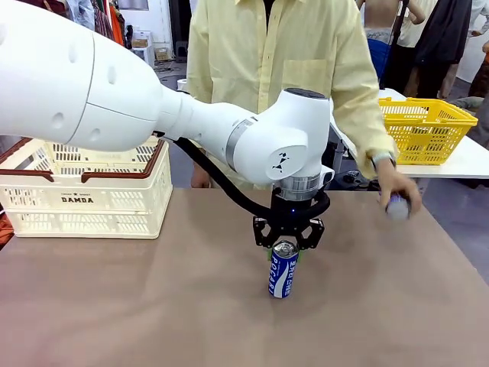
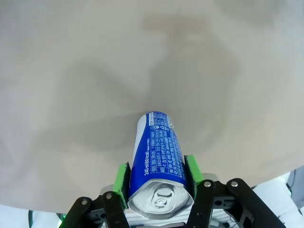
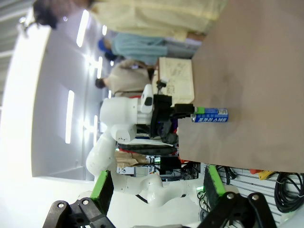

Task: Place the drinks into the Shopping basket.
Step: Pick up one drink and place it into the Shopping basket.

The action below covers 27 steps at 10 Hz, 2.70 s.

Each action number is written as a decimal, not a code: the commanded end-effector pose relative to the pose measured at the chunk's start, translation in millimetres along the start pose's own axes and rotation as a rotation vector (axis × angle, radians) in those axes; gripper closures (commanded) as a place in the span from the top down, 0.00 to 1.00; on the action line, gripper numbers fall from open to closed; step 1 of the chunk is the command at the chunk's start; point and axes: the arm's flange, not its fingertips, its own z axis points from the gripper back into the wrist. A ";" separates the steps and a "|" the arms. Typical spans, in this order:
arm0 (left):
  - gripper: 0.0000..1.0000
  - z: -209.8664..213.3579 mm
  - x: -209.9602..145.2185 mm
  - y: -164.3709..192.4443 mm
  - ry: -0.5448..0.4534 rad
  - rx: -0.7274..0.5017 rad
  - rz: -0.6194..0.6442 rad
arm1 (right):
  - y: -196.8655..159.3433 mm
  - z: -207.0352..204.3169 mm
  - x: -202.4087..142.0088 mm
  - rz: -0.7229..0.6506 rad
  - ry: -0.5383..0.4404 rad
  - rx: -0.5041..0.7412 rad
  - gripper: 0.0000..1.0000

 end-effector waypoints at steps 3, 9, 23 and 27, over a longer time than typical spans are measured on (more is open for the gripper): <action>0.00 25.8 -3.5 14.1 -0.005 0.005 -0.011 | 2.6 -1.6 2.4 0.028 -0.010 0.023 1.00; 0.00 229.5 -47.4 203.2 -0.138 0.021 0.024 | 2.6 -1.6 2.4 0.028 -0.010 0.023 1.00; 0.00 298.3 59.6 400.5 -0.250 -0.005 -0.053 | 2.6 -1.6 2.4 0.028 -0.010 0.023 1.00; 0.00 226.8 140.6 458.1 -0.222 -0.060 -0.020 | 2.6 -1.6 2.4 0.028 -0.010 0.023 1.00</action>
